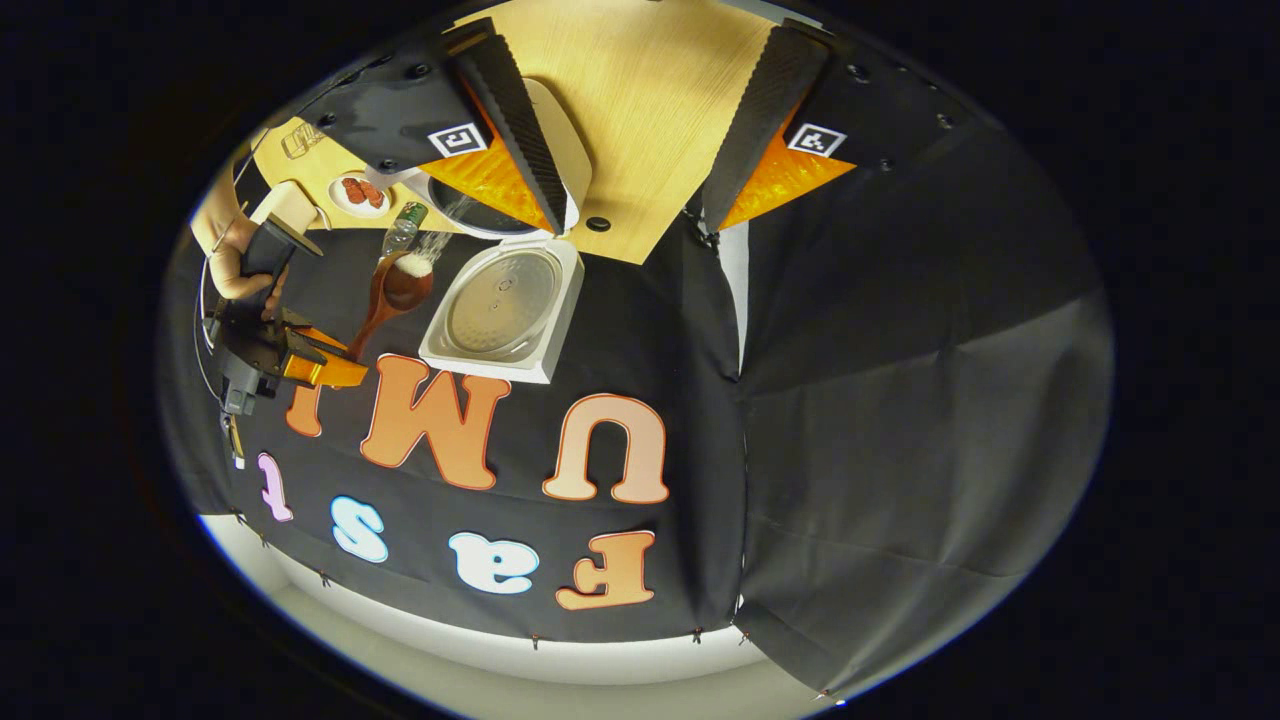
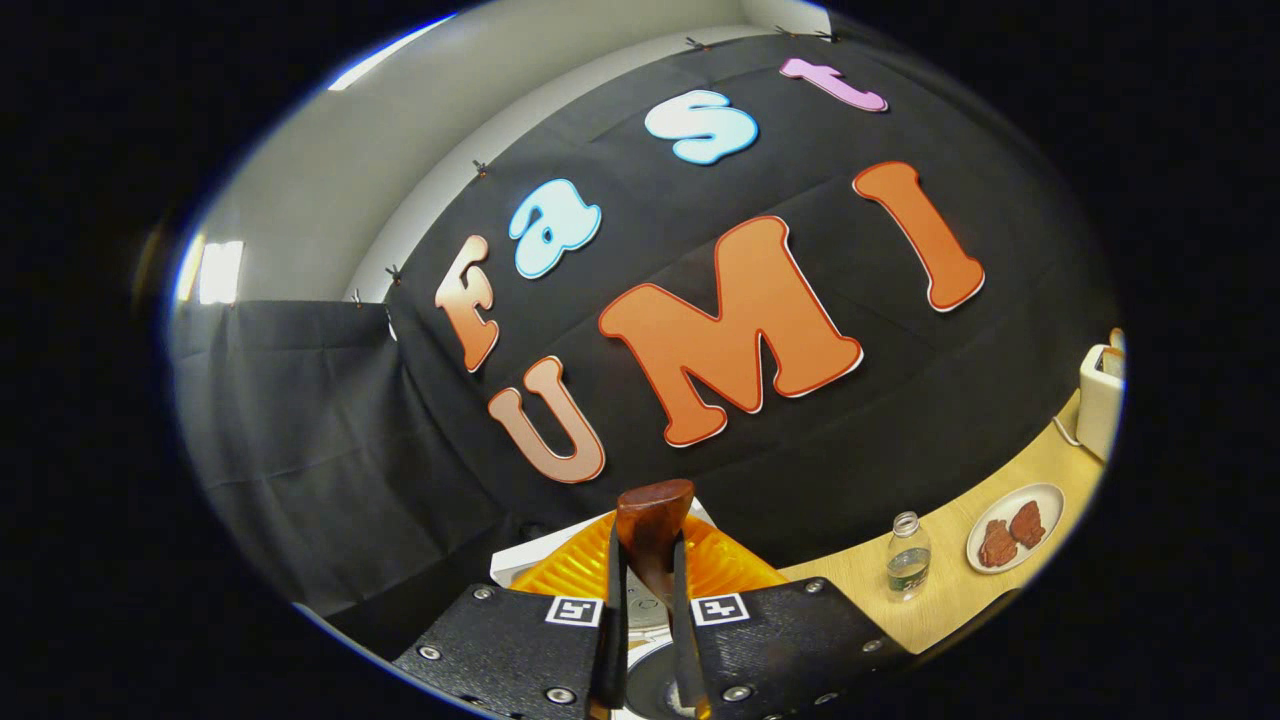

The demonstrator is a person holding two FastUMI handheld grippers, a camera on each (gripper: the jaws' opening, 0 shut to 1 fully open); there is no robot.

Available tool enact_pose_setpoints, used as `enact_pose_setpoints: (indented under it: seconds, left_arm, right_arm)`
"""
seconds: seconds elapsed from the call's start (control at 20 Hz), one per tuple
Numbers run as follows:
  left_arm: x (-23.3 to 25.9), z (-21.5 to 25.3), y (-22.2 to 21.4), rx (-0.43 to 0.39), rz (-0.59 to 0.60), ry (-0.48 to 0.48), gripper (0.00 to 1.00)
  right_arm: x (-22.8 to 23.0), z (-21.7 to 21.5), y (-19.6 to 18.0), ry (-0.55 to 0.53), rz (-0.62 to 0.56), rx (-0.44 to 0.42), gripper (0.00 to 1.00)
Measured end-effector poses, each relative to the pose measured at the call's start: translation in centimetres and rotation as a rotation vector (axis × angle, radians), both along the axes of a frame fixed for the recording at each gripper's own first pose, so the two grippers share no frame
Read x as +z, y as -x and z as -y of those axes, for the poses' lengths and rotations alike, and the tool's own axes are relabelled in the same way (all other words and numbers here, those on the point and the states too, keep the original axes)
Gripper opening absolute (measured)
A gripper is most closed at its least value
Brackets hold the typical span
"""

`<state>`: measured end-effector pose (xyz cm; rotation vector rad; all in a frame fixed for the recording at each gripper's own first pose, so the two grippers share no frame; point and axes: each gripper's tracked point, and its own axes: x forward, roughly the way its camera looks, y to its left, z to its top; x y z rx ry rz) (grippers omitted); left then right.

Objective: Close the left gripper, press the button to open the rice cooker; take a wooden spoon from the chopstick holder with the right hand, scoop a spoonful of rice and pour it into the rice cooker, then put the wooden spoon back into the chopstick holder.

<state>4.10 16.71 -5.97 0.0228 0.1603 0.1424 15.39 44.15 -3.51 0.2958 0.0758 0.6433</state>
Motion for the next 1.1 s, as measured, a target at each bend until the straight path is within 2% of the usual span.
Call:
enact_pose_setpoints:
  seconds: [0.3, 0.8, 1.1]
  left_arm:
    - [0.4, 0.4, 0.2, -0.014, 0.005, 0.006, 0.93]
    - [0.7, -0.3, 1.1, -0.001, 0.01, 0.005, 0.94]
    - [0.8, -0.4, 1.9, 0.009, 0.01, 0.002, 0.94]
  right_arm:
    - [0.7, -1.0, 1.4, 0.078, 0.079, 0.047, 0.18]
    - [-0.7, -3.8, 4.4, 0.29, 0.239, 0.16, 0.18]
    - [-1.1, -3.8, 5.7, 0.31, 0.244, 0.183, 0.18]
